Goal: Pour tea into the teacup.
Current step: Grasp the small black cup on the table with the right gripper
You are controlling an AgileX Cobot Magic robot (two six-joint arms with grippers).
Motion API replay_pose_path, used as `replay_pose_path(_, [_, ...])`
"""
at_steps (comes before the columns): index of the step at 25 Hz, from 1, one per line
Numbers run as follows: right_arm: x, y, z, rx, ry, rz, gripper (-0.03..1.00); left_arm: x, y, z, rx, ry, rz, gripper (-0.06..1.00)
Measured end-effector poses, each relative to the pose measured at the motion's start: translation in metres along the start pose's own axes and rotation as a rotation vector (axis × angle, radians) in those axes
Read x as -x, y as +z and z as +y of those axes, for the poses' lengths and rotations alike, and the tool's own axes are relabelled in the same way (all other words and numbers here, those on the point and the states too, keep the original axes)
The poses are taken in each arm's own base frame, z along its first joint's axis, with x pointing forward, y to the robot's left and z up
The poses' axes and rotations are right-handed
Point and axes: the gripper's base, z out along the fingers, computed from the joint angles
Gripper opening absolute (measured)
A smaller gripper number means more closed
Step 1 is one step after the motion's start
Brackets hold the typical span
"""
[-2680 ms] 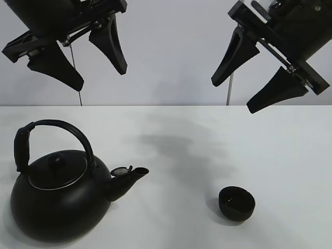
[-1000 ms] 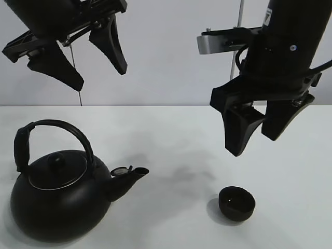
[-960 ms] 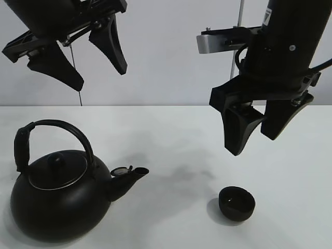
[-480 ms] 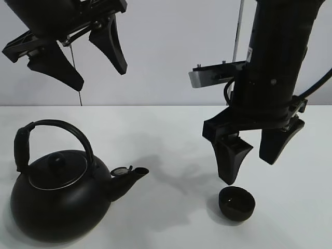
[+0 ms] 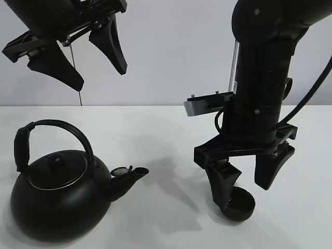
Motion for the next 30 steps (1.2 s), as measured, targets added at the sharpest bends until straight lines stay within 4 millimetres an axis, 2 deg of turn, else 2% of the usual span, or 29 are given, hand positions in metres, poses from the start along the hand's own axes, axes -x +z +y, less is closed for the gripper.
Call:
replay_pose_path(10, [0.002, 0.004, -0.001, -0.006, 0.002, -0.003, 0.57, 0.000, 0.000, 0.000, 0.000, 0.000, 0.000, 0.52])
replay_pose_path(20, [0.002, 0.004, -0.003, -0.030, -0.155, 0.004, 0.57, 0.000, 0.000, 0.000, 0.000, 0.000, 0.000, 0.52])
replay_pose_path(26, [0.002, 0.004, -0.003, -0.027, -0.070, -0.001, 0.57, 0.000, 0.000, 0.000, 0.000, 0.000, 0.000, 0.52])
replay_pose_path(30, [0.003, 0.009, 0.008, -0.038, -0.089, 0.012, 0.57, 0.000, 0.000, 0.000, 0.000, 0.000, 0.000, 0.52])
